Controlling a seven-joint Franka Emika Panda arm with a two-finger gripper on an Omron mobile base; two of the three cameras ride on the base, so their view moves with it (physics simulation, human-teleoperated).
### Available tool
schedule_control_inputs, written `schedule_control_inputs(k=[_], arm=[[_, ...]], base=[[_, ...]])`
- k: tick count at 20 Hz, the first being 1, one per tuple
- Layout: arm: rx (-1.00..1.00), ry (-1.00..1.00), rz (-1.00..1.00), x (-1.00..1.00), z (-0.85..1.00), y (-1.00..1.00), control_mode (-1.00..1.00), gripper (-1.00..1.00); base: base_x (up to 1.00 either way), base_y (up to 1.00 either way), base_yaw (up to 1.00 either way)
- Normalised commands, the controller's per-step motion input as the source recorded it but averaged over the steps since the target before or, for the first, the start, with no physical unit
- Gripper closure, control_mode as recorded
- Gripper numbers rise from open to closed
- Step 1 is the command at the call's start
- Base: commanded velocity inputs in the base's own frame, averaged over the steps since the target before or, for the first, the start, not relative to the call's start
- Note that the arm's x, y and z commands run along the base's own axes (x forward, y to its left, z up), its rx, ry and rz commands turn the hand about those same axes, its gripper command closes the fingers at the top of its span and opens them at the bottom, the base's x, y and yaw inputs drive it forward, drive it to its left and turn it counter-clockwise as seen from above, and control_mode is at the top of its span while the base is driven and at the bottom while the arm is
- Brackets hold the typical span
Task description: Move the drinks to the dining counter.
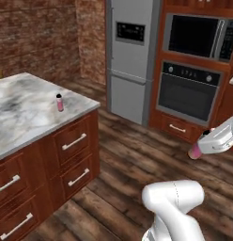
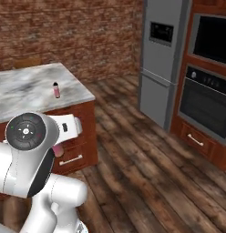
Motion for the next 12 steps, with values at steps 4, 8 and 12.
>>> schedule_control_inputs(k=[4, 8, 12], arm=[[0.0, 0.0, 0.0, 0.0, 0.0, 0.0, 1.0, 1.0], [0.0, 0.0, 0.0, 0.0, 0.0, 0.0, 1.0, 1.0], [0.0, 0.0, 0.0, 0.0, 0.0, 0.0, 1.0, 1.0]], base=[[0.0, 0.67, 0.38], [0.0, 0.64, 0.38], [0.05, 0.56, 0.38]])
